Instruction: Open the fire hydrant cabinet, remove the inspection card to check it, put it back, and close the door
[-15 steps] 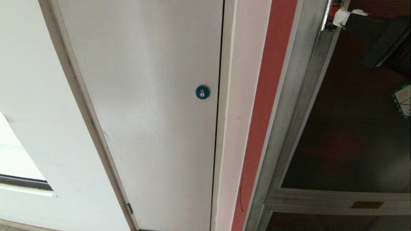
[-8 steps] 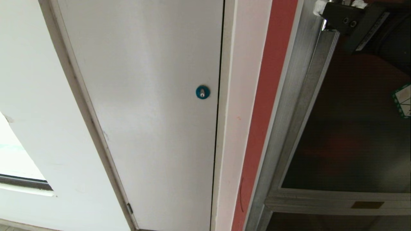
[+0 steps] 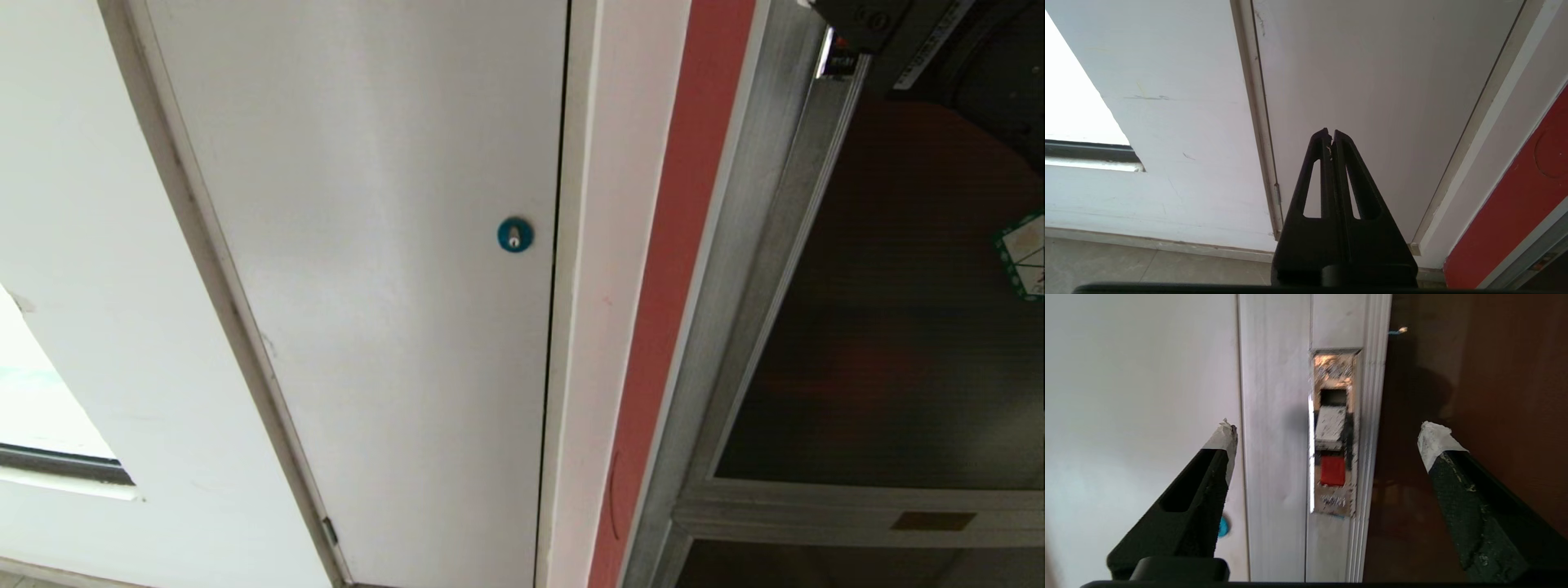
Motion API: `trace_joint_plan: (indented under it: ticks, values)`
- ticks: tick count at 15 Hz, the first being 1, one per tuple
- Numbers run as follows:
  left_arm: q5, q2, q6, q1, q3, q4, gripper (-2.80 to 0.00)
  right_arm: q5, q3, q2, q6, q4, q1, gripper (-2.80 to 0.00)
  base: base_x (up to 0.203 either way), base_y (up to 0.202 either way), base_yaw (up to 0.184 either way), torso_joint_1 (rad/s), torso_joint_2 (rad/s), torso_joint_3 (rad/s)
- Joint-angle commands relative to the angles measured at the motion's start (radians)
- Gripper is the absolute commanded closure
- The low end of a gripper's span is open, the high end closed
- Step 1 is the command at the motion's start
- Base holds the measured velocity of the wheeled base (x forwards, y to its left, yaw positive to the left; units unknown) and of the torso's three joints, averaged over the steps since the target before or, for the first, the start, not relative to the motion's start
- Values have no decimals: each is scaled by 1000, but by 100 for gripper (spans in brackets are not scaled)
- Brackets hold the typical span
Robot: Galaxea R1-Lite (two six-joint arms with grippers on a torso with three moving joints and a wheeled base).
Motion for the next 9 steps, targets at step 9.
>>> trace_joint_plan:
  ticks: [9]
  values:
    - [0, 0, 0, 0, 0, 0, 0, -36, -8, 39, -35, -52, 0, -280, 0, 0, 0, 0, 0, 0]
